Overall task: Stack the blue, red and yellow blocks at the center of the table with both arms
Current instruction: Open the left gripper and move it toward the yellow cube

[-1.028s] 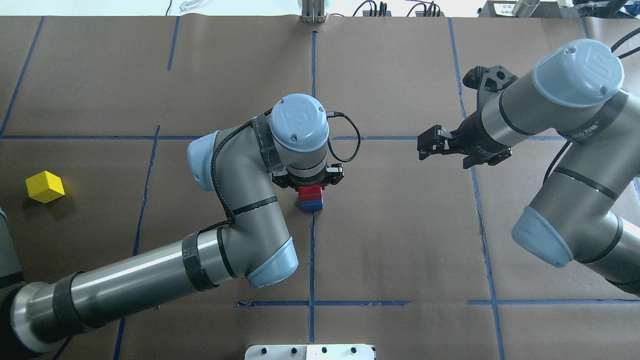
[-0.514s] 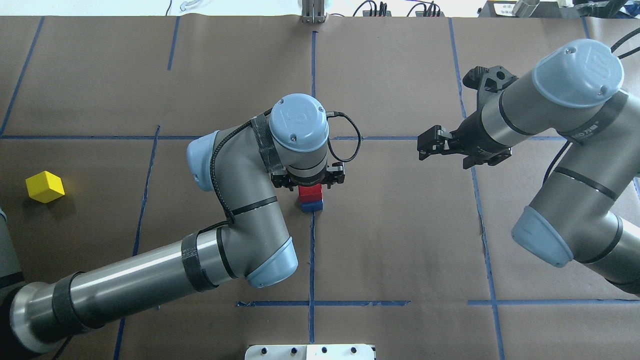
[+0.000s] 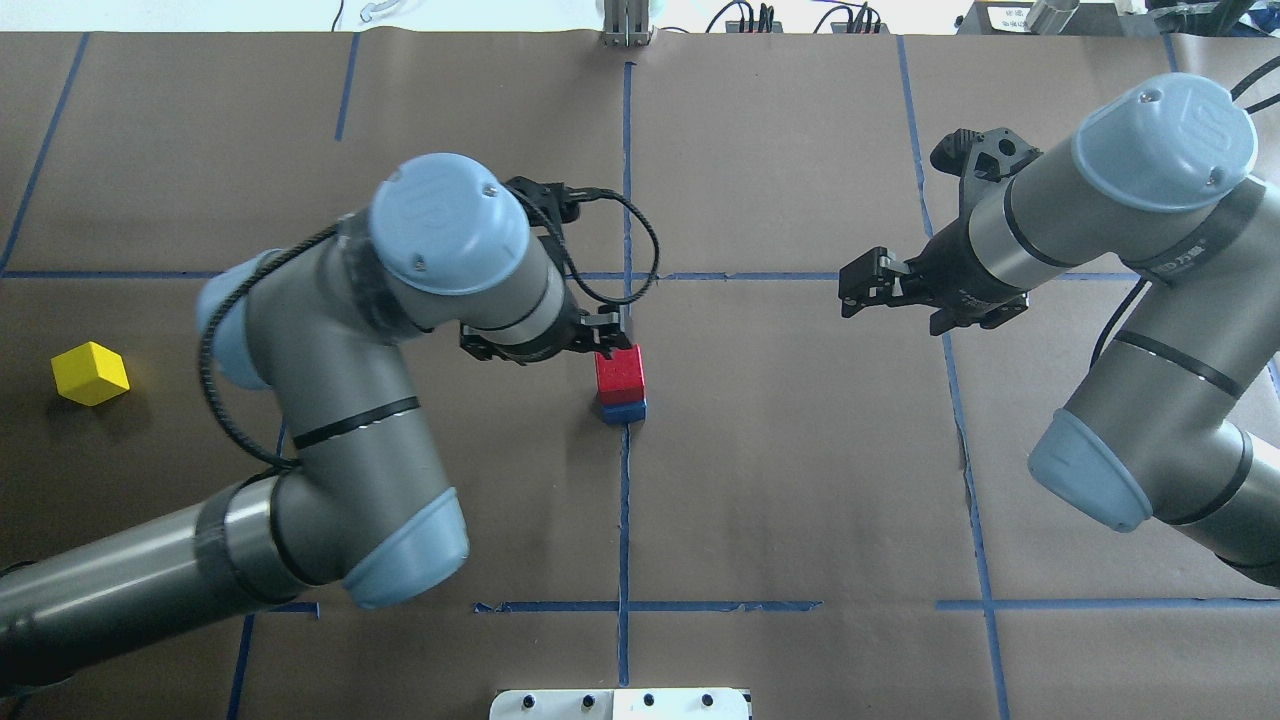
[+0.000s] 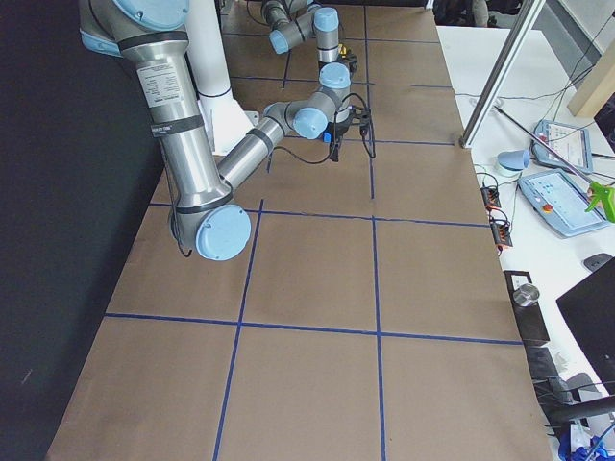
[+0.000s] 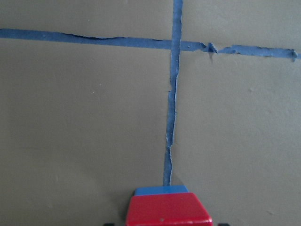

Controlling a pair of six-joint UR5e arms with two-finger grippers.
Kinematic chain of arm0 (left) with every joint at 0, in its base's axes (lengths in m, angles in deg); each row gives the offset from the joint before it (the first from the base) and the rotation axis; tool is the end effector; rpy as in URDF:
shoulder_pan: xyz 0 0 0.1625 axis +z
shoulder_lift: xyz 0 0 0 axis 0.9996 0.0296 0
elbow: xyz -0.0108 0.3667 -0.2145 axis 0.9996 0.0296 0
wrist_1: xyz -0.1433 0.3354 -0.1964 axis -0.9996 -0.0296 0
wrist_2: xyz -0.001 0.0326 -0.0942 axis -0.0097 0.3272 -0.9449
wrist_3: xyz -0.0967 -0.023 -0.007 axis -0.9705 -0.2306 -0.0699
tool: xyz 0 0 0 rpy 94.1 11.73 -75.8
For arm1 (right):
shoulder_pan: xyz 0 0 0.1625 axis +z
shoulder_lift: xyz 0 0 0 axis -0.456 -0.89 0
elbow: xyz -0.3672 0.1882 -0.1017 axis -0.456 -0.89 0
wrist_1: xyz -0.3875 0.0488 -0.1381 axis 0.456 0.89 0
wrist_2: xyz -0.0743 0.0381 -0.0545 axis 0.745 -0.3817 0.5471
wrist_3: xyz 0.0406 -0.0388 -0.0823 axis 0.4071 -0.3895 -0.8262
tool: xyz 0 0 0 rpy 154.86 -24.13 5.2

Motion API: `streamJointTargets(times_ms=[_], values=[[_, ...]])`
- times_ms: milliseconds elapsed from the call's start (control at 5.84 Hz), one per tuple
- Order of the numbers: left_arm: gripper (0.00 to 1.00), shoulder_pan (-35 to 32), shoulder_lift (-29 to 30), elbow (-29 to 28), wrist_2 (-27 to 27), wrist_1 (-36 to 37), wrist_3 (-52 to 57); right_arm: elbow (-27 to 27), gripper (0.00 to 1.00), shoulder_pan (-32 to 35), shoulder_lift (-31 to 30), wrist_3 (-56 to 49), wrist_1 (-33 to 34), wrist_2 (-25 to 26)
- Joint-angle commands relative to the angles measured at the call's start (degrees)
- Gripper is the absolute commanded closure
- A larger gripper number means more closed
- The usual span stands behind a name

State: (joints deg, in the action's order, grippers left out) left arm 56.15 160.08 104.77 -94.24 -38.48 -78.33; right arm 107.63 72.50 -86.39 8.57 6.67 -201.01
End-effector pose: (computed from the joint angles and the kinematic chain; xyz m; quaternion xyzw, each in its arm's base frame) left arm 0.4813 -0.4264 0.1478 0.0706 0.4504 -0.0415 0.8891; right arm -0.3276 -0.4500 0.2903 0.0142 -0.4576 0.0825 0.8852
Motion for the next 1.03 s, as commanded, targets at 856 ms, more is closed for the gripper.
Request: streamJointTargets(times_ms=[856], values=[[0.0, -28.72, -48.71, -1.07, -23.56, -26.92, 31.75, 3.9, 0.0, 3.58, -5.86, -4.94, -0.18, -0.4]])
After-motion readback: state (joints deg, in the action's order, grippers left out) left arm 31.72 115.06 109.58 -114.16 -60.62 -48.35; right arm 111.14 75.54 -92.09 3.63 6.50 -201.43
